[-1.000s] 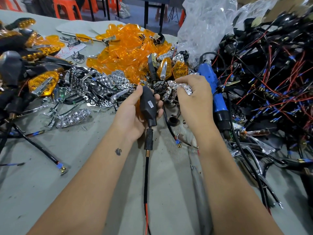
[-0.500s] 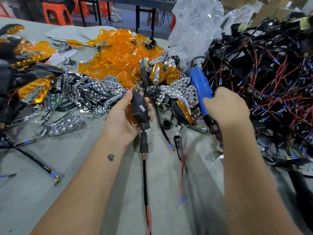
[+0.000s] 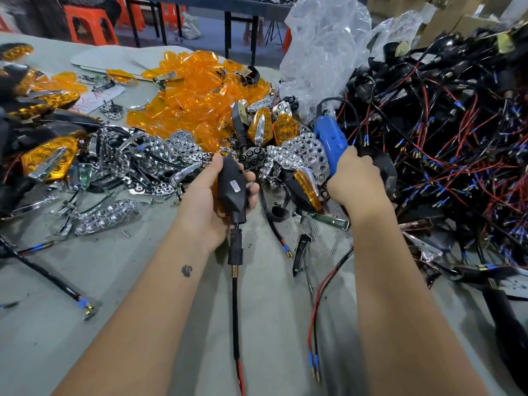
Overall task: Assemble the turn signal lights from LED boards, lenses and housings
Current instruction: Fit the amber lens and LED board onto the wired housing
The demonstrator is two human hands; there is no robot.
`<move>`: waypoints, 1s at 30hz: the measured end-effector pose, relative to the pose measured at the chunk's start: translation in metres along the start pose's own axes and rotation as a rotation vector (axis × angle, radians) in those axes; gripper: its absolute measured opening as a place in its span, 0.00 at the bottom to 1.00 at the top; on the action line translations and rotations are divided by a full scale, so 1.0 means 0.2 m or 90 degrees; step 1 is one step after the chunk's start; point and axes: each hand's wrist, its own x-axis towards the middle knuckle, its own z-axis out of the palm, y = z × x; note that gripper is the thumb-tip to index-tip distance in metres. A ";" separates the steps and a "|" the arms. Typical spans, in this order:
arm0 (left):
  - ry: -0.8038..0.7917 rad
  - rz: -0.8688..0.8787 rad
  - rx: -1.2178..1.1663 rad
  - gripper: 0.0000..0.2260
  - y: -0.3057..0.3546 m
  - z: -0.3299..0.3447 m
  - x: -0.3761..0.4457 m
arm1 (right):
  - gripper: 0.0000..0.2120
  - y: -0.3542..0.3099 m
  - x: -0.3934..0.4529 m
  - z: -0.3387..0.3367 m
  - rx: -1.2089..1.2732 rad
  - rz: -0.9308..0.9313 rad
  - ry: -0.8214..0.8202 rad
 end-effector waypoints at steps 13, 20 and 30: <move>-0.001 0.020 0.043 0.20 0.01 -0.01 0.00 | 0.16 0.12 0.00 -0.10 0.699 0.066 -0.155; 0.059 0.058 0.063 0.15 0.01 0.01 -0.01 | 0.06 0.00 -0.09 -0.09 1.251 0.111 -0.178; 0.082 -0.014 0.046 0.17 0.03 -0.03 -0.01 | 0.07 -0.18 -0.10 -0.03 1.444 0.102 -0.137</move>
